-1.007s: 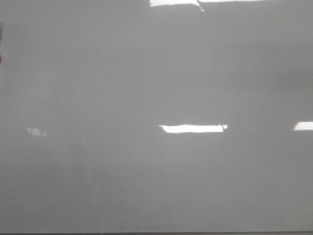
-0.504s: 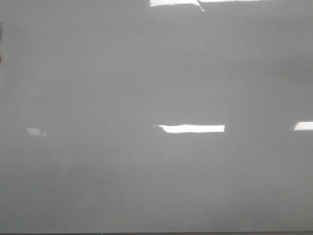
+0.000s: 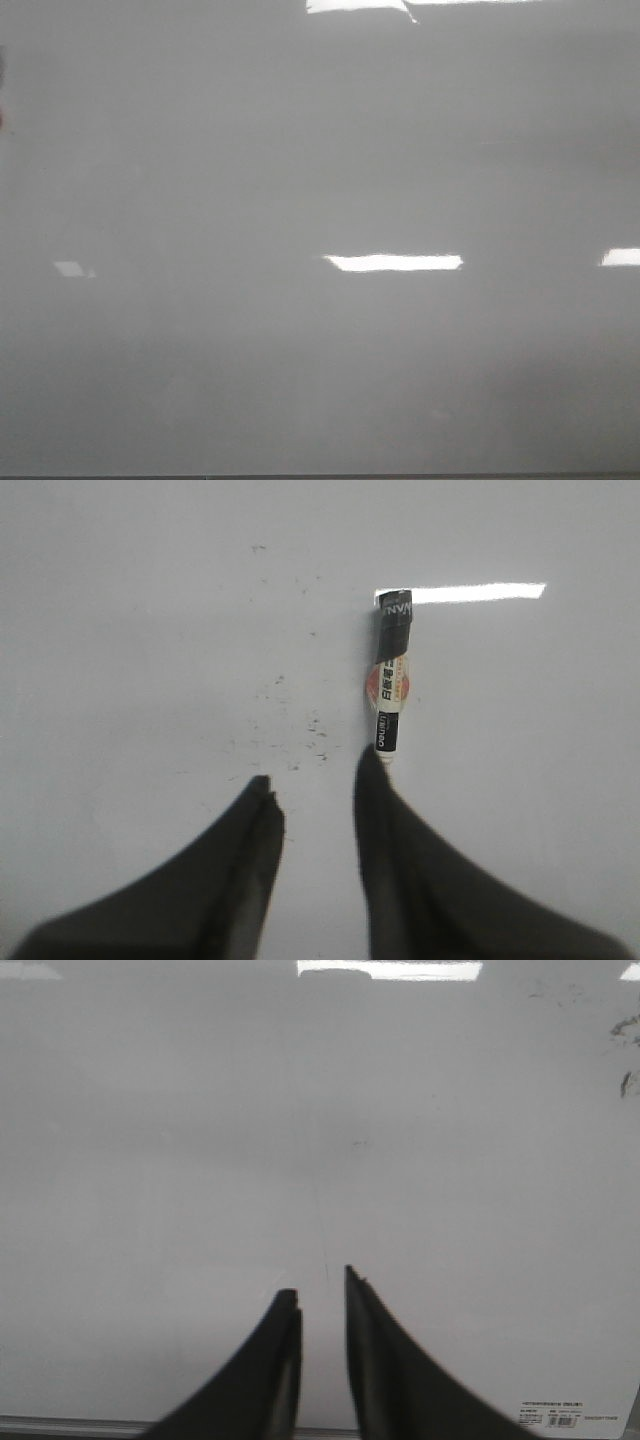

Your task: Write number 6 on whiteboard

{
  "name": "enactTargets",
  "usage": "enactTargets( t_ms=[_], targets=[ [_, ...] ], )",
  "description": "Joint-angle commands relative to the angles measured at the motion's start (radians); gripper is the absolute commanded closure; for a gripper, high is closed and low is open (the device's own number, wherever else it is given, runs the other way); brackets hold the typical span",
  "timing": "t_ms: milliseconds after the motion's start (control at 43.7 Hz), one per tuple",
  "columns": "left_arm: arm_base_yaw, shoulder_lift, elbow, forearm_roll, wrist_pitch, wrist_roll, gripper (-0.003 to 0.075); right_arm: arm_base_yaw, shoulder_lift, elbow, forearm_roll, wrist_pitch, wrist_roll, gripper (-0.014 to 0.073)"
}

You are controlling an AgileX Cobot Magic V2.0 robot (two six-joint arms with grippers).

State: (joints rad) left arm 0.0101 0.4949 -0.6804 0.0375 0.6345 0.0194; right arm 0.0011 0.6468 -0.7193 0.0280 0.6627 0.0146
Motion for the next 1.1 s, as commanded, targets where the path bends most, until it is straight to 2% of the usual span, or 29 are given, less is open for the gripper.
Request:
enactTargets(
  t_ms=[0,46,114,160,229,504,733,847,1076],
  targets=[
    [-0.007,0.031,-0.025,-0.005,-0.067,-0.013,0.026,-0.005,0.007,-0.032,0.002,-0.073,-0.015,0.0119],
    [-0.007,0.043,-0.025,-0.005,-0.067,-0.013,0.0212,-0.005,0.007,-0.032,0.002,-0.07,-0.015,0.0029],
    [-0.011,0.062,-0.027,-0.016,-0.067,-0.013,0.019,-0.002,0.007,-0.032,0.005,-0.064,-0.015,-0.0048],
    [-0.016,0.07,-0.029,-0.018,-0.067,-0.002,0.019,0.008,0.007,-0.032,0.016,-0.063,-0.015,-0.0062],
    [-0.04,0.087,-0.032,-0.024,-0.077,0.034,0.0193,0.036,0.007,-0.032,0.02,-0.063,-0.015,-0.0061],
    [-0.124,0.199,-0.04,-0.025,-0.093,0.03,0.0195,0.157,0.009,-0.032,0.02,-0.03,-0.015,-0.0061],
    [-0.12,0.384,-0.106,-0.011,-0.079,-0.019,0.0195,0.162,0.009,-0.032,0.02,-0.035,-0.015,-0.0061],
    [-0.1,0.474,-0.14,-0.01,-0.125,-0.072,0.0195,0.162,0.009,-0.032,0.02,-0.034,-0.015,-0.0061],
    [-0.096,0.634,-0.18,-0.01,-0.228,-0.075,0.0195,0.162,0.009,-0.032,0.02,-0.035,-0.015,-0.0061]
  ],
)
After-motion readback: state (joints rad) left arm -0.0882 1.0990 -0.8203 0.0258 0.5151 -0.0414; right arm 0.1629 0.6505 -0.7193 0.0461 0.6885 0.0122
